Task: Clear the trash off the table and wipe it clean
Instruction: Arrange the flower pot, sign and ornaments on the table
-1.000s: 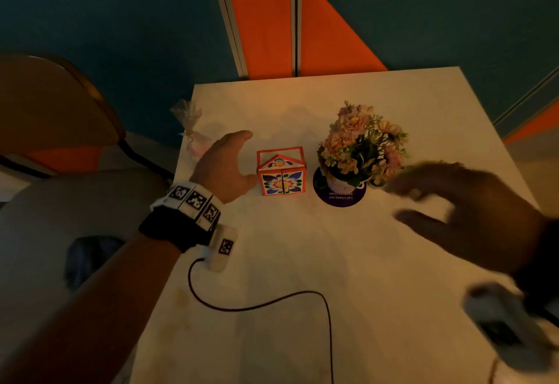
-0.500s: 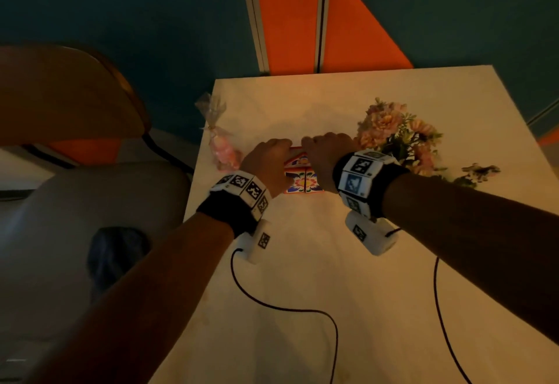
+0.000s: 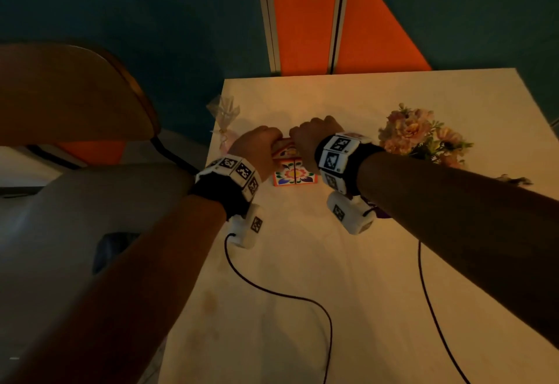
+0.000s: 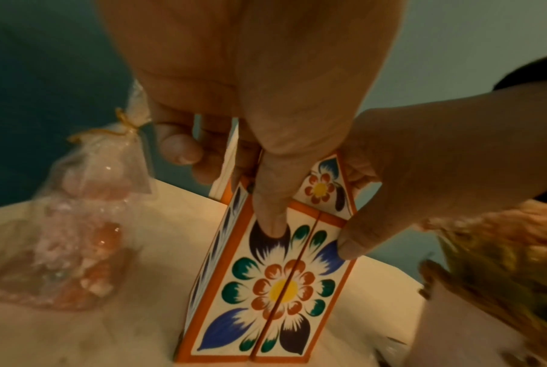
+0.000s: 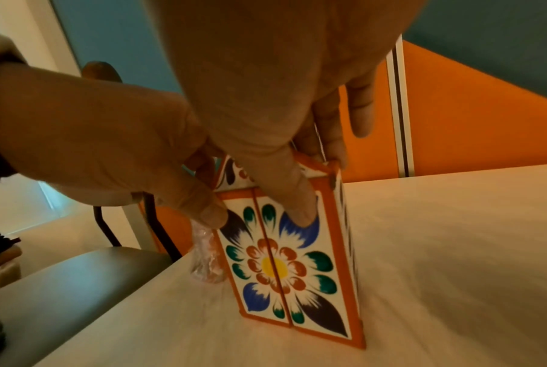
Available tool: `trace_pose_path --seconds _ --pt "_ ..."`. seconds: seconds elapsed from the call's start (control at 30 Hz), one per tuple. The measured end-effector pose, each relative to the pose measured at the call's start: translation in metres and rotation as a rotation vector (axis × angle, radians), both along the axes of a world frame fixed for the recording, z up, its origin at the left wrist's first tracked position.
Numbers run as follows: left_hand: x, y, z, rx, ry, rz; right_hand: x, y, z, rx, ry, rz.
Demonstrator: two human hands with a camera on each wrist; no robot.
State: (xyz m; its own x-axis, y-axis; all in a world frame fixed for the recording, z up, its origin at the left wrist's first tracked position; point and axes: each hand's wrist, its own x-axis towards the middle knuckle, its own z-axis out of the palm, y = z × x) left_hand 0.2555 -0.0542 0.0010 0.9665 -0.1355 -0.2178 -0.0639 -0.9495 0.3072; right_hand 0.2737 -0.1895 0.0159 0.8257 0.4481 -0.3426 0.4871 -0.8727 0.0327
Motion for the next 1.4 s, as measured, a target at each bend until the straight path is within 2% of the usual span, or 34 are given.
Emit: trace_pose_path --seconds 0.2,0.63,1.2,1.33,1.4 --pt "0.024 0.017 0.006 0.003 0.041 0.064 0.023 0.017 -0.010 0.059 -0.073 -0.013" --pt "0.034 0.021 0.005 -0.029 0.044 0.085 0.042 0.016 -0.019 0.222 -0.028 -0.046" --pt "0.025 0.014 0.017 0.041 0.083 0.079 0.040 0.013 -0.022 0.185 -0.011 -0.040" --pt "0.022 0.013 0.019 0.039 0.080 0.103 0.026 0.008 0.002 0.173 -0.060 0.014" --pt "0.017 0.014 0.023 0.026 0.008 0.126 0.005 -0.004 0.025 0.286 -0.094 0.053"
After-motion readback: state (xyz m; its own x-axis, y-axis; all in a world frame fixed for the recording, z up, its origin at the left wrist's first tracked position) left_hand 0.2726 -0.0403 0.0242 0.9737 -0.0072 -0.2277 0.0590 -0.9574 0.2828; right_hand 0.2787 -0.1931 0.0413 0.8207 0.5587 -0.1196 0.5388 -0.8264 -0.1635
